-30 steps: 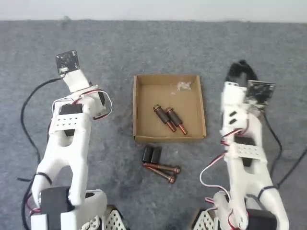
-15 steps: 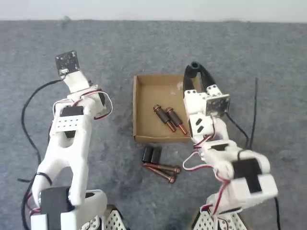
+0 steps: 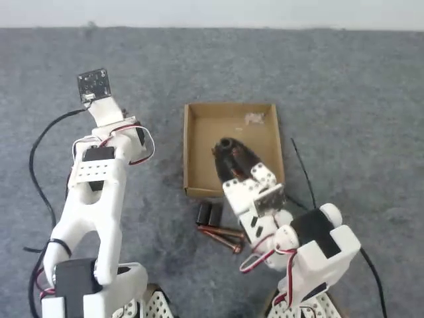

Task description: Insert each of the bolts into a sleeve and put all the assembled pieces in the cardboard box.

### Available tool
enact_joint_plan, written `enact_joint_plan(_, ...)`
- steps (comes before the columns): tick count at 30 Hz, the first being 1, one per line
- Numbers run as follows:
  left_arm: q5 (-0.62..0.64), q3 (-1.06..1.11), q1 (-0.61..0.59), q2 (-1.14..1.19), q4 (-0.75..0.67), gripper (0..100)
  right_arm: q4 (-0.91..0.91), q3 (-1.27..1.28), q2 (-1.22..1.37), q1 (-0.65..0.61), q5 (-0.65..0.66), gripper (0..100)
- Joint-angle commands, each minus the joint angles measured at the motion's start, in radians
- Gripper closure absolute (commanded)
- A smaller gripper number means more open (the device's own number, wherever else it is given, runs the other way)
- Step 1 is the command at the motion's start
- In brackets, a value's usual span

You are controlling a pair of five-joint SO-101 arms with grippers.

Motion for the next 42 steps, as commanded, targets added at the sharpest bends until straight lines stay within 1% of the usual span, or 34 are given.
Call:
enact_joint_plan(1,-0.011,-0.008,-0.003,-0.008,-0.023,99,-0.033,0.052,-0.008,-0.016,0.015,99.3)
enact_joint_plan(4,-0.011,-0.01,-0.003,-0.008,-0.023,99,-0.033,0.086,-0.007,-0.022,0.015,99.3)
enact_joint_plan(7,-0.011,-0.01,-0.002,-0.008,-0.025,99,-0.036,0.114,-0.008,-0.058,0.014,99.3)
enact_joint_plan(10,-0.011,0.004,0.012,-0.008,-0.068,99,-0.042,0.117,-0.002,-0.09,0.014,99.3)
enact_joint_plan(19,-0.006,0.036,0.038,-0.009,-0.152,99,-0.045,0.115,0.001,-0.085,0.009,99.3)
enact_joint_plan(22,-0.006,0.07,0.071,-0.017,-0.201,99,-0.045,0.115,0.002,-0.071,0.008,99.3)
enact_joint_plan(25,-0.006,0.097,0.086,-0.017,-0.278,99,-0.045,0.115,0.002,-0.044,0.006,99.3)
enact_joint_plan(28,-0.005,0.102,0.103,-0.018,-0.353,99,-0.045,0.115,0.002,-0.042,0.006,99.3)
enact_joint_plan(32,-0.005,0.102,0.133,-0.018,-0.393,99,-0.045,0.115,0.002,-0.042,0.006,99.3)
enact_joint_plan(35,-0.005,0.127,0.158,-0.074,-0.382,99,-0.044,0.115,0.002,-0.042,0.006,99.3)
enact_joint_plan(38,-0.008,0.206,0.183,-0.196,-0.394,99,0.002,0.112,0.002,-0.045,0.006,99.3)
enact_joint_plan(42,-0.006,0.341,0.212,-0.322,-0.502,99,0.015,0.103,0.002,-0.044,0.006,99.3)
